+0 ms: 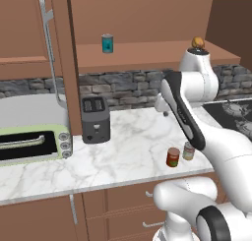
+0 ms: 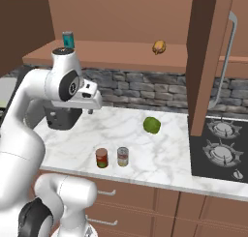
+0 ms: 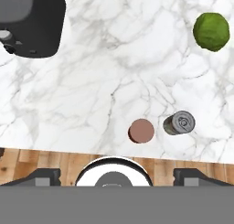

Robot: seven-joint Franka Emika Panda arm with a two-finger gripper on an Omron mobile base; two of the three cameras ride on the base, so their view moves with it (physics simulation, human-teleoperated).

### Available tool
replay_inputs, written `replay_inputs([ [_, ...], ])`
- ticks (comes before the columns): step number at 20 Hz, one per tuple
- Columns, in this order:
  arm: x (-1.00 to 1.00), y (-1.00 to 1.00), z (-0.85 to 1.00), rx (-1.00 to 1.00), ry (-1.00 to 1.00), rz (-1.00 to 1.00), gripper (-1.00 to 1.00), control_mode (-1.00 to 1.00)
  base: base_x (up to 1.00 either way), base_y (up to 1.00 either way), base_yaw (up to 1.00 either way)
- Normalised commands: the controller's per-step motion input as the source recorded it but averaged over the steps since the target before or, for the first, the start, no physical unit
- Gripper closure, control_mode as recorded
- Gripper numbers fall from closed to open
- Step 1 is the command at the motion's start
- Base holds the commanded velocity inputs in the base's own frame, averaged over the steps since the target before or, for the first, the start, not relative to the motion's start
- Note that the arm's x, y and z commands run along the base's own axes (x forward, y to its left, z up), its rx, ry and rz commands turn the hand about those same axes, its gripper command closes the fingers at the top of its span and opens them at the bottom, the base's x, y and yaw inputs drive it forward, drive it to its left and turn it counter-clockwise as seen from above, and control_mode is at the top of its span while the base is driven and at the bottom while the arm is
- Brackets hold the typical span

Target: Pick the cans from the counter and place them in their designated side in the cabinet.

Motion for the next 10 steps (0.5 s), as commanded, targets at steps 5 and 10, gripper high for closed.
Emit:
replay_inputs([
  [5,-0.06,-0.15,-0.22,0.00,0.01,0.00,-1.00,-1.00,0.00,0.00,0.00],
  [10,0.00,-0.20,-0.23,0.00,0.06,0.00,-1.00,-1.00,0.00,0.00,0.00],
])
